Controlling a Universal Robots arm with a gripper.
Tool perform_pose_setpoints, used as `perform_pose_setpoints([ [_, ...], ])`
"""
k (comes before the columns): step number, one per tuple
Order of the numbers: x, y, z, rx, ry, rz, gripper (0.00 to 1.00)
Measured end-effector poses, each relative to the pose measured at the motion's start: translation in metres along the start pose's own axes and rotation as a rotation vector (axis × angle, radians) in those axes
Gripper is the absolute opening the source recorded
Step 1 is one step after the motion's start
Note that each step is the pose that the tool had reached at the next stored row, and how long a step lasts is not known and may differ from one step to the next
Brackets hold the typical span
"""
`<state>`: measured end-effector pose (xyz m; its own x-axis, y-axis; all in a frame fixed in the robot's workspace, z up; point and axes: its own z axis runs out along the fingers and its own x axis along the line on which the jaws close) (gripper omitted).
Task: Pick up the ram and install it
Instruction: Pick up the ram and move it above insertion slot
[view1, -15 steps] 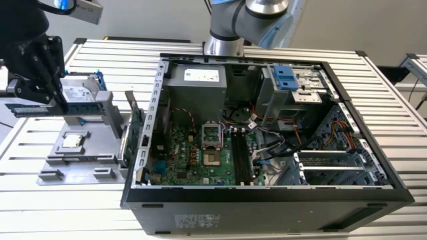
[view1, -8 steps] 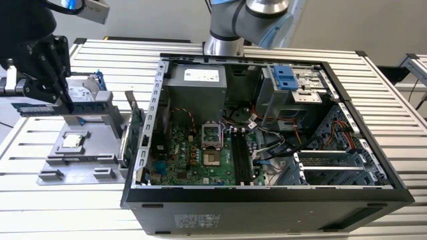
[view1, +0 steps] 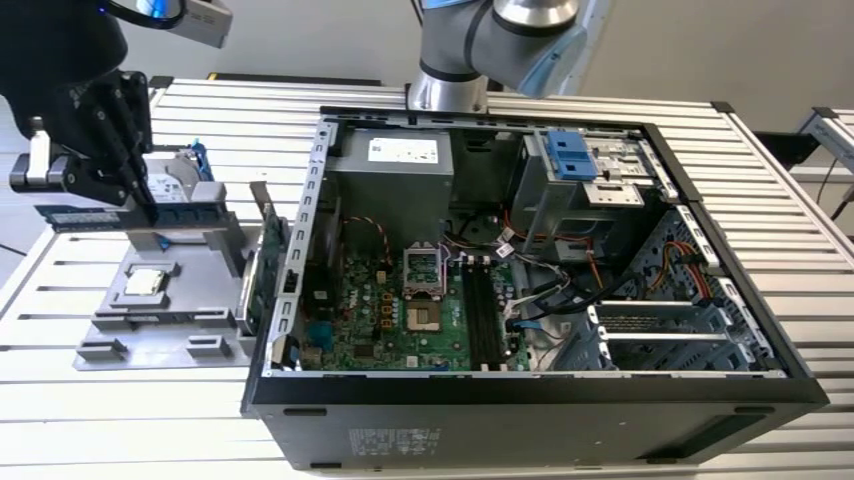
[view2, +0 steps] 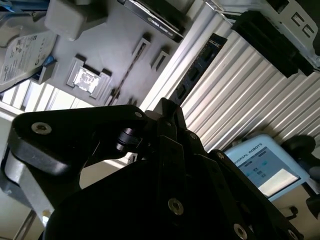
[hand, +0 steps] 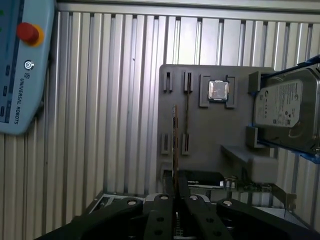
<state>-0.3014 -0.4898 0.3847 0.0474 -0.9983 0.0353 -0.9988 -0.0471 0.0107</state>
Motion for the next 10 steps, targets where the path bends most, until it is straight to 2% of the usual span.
perform_pose_setpoints([
  [10,-0.0006,-0.0085,-0.0001,0.0,0.0,0.0,0.0],
])
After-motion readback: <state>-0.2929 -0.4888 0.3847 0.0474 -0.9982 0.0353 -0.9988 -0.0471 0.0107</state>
